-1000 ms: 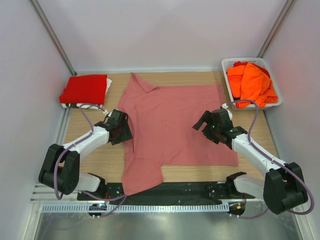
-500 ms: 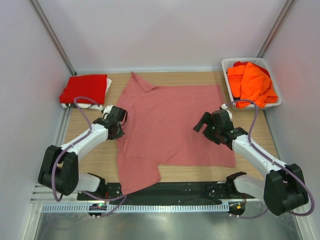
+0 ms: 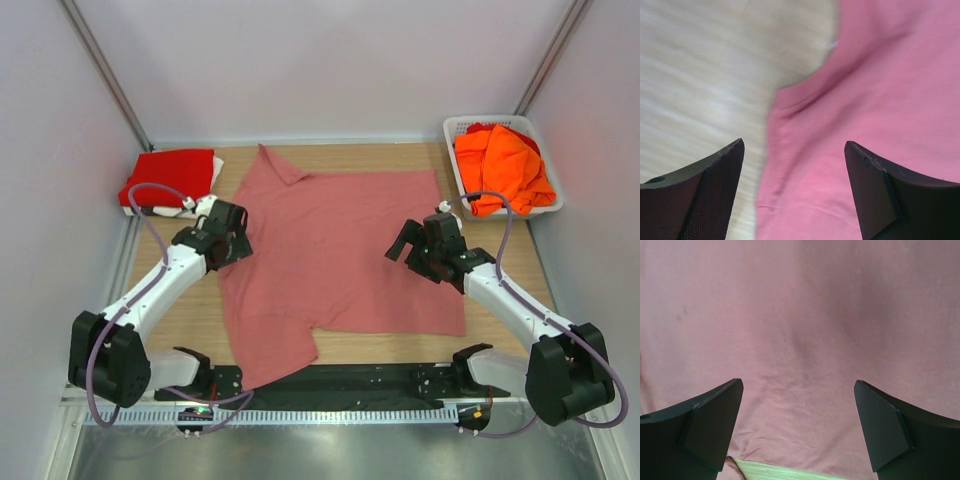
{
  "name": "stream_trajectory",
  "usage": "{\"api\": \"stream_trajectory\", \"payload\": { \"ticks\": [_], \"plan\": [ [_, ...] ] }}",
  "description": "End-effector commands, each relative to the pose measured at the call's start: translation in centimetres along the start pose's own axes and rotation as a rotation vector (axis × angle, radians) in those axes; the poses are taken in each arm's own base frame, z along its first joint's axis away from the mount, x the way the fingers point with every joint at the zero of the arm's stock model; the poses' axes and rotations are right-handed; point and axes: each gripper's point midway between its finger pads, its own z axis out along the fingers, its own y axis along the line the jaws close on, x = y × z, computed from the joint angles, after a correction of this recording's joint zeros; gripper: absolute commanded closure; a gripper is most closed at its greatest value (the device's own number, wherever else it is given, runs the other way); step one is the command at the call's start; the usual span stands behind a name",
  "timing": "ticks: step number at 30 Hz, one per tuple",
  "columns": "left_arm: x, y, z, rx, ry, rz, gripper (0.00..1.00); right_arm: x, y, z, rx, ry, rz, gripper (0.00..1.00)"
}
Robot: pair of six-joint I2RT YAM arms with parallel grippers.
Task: Fold and stack the t-shirts
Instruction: Flatten the tshirt out
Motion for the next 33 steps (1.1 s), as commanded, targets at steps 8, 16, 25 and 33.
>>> {"api": "stream_trajectory", "payload": {
  "ticks": [8, 16, 25, 33],
  "plan": [
    [-15.0, -18.8, -0.1, 0.501, -0.124, -0.098, 0.26, -0.6, 2.9, -3.0, -0.134, -0.01, -0.056, 0.0],
    [-19.2, -26.4, 8.0, 0.54, -0.038, -0.153, 0.38, 1.8, 0.7, -5.9, -0.123, 0.006, -0.072, 0.0],
    [-20.0, -28.5, 12.8, 0.525, -0.003, -0.193, 0.43, 3.3, -0.6, -6.3, -0.12, 0.032, -0.08, 0.0],
    [-17.9, -27.7, 14.7, 0.488, 0.019, -0.196, 0.43, 3.4, -0.5, -5.1, -0.11, 0.054, -0.1, 0.0]
  ]
}}
